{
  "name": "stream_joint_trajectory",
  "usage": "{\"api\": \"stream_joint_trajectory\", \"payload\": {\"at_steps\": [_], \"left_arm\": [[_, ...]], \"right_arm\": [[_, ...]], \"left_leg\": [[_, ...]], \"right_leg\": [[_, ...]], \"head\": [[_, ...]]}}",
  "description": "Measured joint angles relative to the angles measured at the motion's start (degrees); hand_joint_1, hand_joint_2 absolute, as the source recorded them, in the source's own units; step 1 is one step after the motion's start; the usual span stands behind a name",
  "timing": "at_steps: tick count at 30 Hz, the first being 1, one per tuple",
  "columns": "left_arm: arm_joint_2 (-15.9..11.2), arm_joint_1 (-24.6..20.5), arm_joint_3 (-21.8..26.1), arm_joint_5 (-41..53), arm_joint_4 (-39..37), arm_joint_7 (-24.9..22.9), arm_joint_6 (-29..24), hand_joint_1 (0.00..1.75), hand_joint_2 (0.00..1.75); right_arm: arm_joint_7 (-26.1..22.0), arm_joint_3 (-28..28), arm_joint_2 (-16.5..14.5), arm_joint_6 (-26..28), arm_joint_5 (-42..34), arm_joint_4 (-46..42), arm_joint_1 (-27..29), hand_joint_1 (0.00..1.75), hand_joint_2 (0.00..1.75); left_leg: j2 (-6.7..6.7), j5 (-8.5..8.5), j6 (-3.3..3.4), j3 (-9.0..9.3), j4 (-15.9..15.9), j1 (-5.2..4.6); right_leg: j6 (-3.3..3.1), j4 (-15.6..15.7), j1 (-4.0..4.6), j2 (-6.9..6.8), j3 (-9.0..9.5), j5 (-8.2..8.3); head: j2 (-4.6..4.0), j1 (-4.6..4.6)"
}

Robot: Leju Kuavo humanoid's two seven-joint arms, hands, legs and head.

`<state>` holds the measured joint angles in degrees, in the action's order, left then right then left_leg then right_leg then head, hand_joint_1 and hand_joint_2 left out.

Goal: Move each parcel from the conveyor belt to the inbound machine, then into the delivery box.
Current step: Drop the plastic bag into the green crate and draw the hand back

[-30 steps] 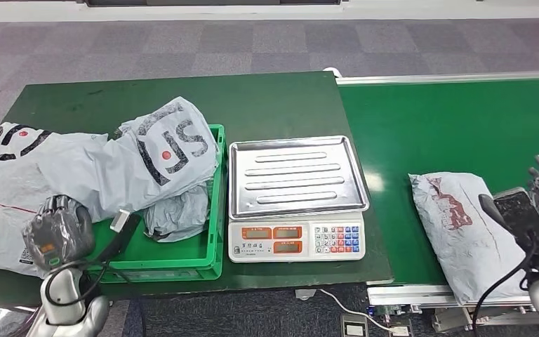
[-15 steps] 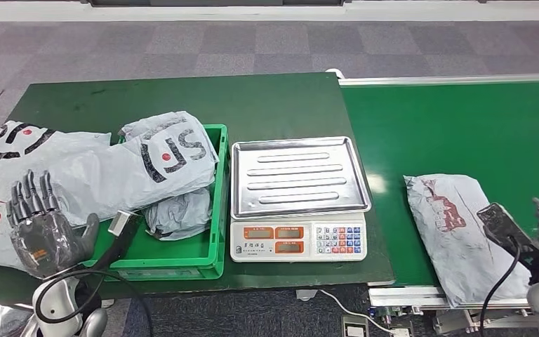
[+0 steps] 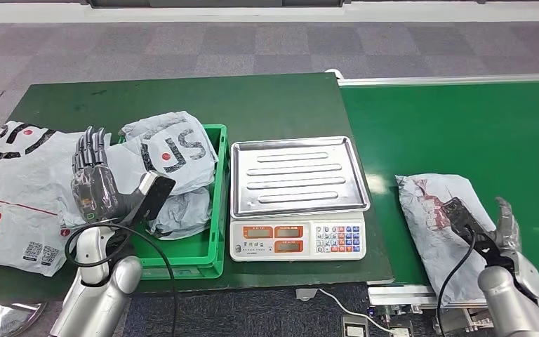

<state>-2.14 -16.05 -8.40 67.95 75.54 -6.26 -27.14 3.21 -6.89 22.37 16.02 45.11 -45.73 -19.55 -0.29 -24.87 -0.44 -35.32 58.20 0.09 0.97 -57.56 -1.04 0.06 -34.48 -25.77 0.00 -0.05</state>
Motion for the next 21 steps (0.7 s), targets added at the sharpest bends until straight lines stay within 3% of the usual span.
{"api": "stream_joint_trajectory", "payload": {"at_steps": [4, 12, 19, 20, 21], "left_arm": [[2.0, -3.9, -0.9, -11.9, -2.6, 7.2, 2.3, 0.00, 1.75], [6.3, -9.1, -5.4, -40.5, -8.3, 17.3, 17.4, 0.00, 1.75], [9.1, -12.2, -8.4, -47.2, -12.9, 19.7, 19.8, 0.00, 1.75], [9.3, -12.5, -8.6, -47.3, -13.3, 19.7, 19.8, 0.00, 1.75], [9.5, -12.8, -8.7, -47.4, -13.6, 19.7, 19.8, 0.00, 1.75]], "right_arm": [[0.0, 1.4, -1.5, -4.1, -0.6, 5.1, -3.6, 0.00, 1.75], [-0.4, 7.4, -2.7, -19.4, 0.9, 15.5, -10.9, 0.00, 1.75], [-1.8, 12.1, -2.6, -24.9, 2.4, 20.4, -16.3, 0.00, 1.75], [-1.8, 12.3, -2.6, -25.1, 2.4, 20.8, -16.7, 0.21, 1.75], [-1.8, 12.4, -2.6, -25.2, 2.4, 21.1, -17.1, 0.65, 1.75]], "left_leg": [[-0.06, 0.00, 0.00, -0.01, 0.0, 0.00], [0.00, -0.02, 0.03, 0.02, 0.0, -0.01], [0.19, 0.00, 0.02, 0.07, 0.1, -0.01], [0.19, 0.00, 0.02, 0.07, 0.1, -0.01], [0.19, 0.01, 0.01, 0.08, 0.1, 0.00]], "right_leg": [[0.00, 0.0, -0.01, -0.06, 0.01, 0.00], [0.04, 0.0, -0.01, 0.04, 0.03, 0.07], [0.02, 0.0, 0.00, 0.20, 0.00, 0.19], [0.02, 0.0, 0.00, 0.20, 0.00, 0.21], [0.01, 0.0, 0.00, 0.19, 0.01, 0.21]], "head": [[0.00, -0.02], [0.00, 0.00], [0.00, 0.00], [0.00, 0.00], [0.00, 0.01]]}}
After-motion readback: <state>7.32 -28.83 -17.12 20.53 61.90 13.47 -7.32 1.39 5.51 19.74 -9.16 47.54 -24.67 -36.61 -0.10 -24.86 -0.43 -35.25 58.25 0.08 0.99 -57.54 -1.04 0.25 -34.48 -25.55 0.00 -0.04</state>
